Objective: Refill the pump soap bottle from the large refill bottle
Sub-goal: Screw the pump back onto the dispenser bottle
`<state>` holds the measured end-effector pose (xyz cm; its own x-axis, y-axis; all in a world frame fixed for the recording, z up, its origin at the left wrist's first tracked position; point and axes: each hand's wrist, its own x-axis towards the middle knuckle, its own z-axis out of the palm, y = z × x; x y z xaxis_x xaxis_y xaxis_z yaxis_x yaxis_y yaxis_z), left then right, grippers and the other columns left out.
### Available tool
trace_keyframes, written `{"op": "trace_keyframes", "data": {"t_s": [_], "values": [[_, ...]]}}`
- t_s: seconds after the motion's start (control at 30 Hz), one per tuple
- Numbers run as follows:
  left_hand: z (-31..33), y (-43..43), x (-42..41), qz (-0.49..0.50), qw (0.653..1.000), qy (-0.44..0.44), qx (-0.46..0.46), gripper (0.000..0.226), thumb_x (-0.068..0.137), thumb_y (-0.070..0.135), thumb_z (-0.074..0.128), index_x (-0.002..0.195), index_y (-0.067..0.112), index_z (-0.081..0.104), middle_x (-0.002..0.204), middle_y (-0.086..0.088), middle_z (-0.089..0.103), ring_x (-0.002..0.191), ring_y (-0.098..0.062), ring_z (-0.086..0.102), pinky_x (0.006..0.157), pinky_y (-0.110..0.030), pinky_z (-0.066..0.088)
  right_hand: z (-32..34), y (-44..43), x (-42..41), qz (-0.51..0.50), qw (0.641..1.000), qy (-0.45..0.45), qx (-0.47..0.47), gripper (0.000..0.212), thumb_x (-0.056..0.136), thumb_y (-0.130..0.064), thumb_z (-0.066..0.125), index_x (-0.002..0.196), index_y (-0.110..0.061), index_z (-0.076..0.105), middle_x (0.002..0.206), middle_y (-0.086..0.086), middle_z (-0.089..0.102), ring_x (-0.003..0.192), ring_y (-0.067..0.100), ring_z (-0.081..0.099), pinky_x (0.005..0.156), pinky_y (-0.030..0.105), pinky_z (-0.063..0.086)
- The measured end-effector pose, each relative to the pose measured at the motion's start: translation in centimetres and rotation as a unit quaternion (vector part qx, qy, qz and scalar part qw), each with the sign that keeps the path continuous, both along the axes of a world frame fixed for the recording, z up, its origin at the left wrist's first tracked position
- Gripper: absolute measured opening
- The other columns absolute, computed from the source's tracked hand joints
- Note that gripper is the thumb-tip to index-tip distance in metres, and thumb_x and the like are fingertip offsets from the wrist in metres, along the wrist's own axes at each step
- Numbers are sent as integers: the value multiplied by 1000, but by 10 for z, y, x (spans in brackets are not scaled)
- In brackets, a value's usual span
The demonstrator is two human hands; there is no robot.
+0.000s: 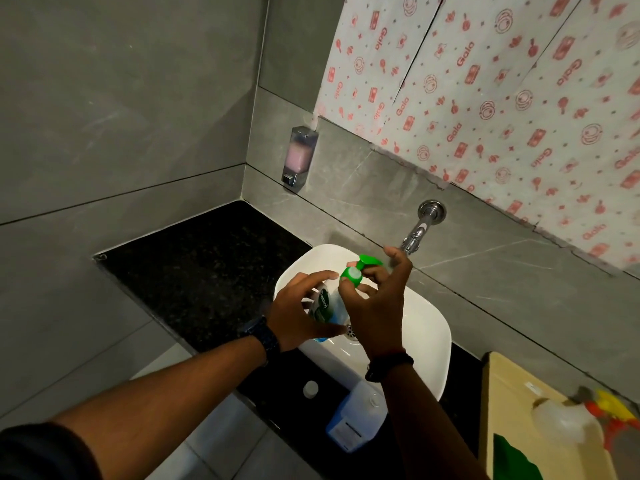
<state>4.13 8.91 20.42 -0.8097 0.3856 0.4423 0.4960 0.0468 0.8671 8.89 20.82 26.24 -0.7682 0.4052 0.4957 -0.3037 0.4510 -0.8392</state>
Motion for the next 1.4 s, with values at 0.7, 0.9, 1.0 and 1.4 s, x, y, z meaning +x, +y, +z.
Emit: {"op": "trace_keyframes", "data": {"t_s": [0.7, 0.9, 1.0, 1.4], "values": [[-1, -2, 4, 13, 1000, 4, -1, 80, 51, 22, 91, 115, 42, 47, 110, 17, 53, 97, -8, 58, 73, -21, 57, -3, 6, 4, -14, 998, -1, 57, 73, 66, -12, 77, 122, -26, 34, 88, -11, 61, 86, 1, 59, 73, 12, 48], [2, -1, 5, 13, 1000, 1, -13, 82, 52, 21, 91, 125, 14, 53, 110, 6, 54, 97, -8, 58, 74, -20, 56, -3, 7, 4, -2, 999, -15, 52, 75, 66, -14, 78, 124, -26, 33, 92, -12, 60, 92, -3, 58, 79, 16, 49], [2, -1, 6, 12, 1000, -3, -15, 82, 53, 18, 90, 125, 13, 52, 108, 9, 52, 96, -9, 57, 76, -18, 56, -4, 8, 3, -5, 998, -17, 53, 71, 68, -7, 76, 121, -27, 35, 87, -11, 59, 87, -1, 58, 80, 15, 47], [3, 2, 5, 16, 999, -38, 3, 74, 52, 15, 90, 112, 33, 52, 103, 17, 53, 92, -13, 60, 71, -20, 57, -2, 8, 0, -17, 998, -13, 53, 68, 66, -13, 81, 115, -27, 36, 96, -17, 56, 87, -10, 56, 69, 2, 42]]}}
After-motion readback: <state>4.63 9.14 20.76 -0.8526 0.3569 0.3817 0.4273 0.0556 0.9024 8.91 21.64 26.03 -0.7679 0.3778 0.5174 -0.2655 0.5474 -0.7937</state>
